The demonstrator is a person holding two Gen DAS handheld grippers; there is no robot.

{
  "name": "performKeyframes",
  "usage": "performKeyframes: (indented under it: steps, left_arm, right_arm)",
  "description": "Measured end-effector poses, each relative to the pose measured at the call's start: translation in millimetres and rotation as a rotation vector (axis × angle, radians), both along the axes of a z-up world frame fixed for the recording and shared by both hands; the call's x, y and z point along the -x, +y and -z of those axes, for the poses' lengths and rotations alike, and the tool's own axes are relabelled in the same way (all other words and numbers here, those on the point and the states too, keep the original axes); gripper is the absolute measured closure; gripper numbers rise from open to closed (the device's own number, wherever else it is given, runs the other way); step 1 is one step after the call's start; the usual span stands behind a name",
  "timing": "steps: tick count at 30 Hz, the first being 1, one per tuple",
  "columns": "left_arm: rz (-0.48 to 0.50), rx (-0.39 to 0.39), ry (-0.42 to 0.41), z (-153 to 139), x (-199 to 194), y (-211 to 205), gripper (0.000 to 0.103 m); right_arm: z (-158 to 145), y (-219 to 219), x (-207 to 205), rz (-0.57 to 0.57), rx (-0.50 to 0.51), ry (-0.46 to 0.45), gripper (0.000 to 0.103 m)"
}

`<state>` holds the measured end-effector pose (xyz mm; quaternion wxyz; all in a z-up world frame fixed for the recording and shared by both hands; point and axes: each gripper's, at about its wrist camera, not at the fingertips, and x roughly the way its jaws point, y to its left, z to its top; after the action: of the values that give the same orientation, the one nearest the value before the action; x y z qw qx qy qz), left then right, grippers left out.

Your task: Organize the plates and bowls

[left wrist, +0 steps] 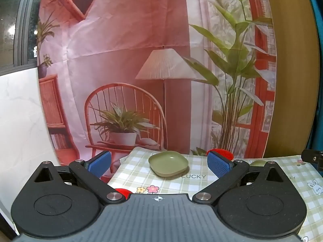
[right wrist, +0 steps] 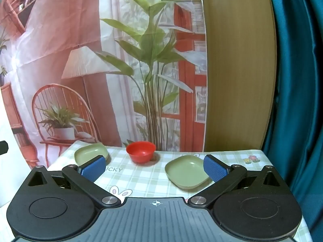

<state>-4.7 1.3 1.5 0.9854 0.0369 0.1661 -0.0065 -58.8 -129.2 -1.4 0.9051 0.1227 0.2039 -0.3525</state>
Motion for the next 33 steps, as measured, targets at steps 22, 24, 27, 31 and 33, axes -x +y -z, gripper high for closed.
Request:
performKeyframes:
  steps: [22, 24, 27, 31, 33]
  left_arm:
    - [0.0, 0.009, -0.003, -1.3, 2.1, 0.9, 0.001]
    - [0.0, 0.009, -0.003, -1.4, 1.8, 0.8, 0.001]
    - [0.001, 0.01, -0.003, -1.6, 1.7, 0.9, 0.001]
    - [0.001, 0.009, -0.003, -1.9, 1.8, 0.8, 0.001]
    - [0.001, 0.01, -0.003, -1.9, 1.8, 0.9, 0.001]
  right_arm:
    - [-3.1, 0.6, -0.3, -0.001, 0.008, -0.004, 0.0]
    - [-3.0, 0.6, -0.6, -0.002, 0.008, -0.004, 0.0]
    - [-2.6, 0.6, -0.4, -0.001, 0.009, -0.004, 0.0]
    - [-2.5, 0.7, -0.3, -0.001, 0.009, -0.005, 0.0]
    - [-2.6, 0.9, 0.0, -0.001, 0.009, -0.005, 0.0]
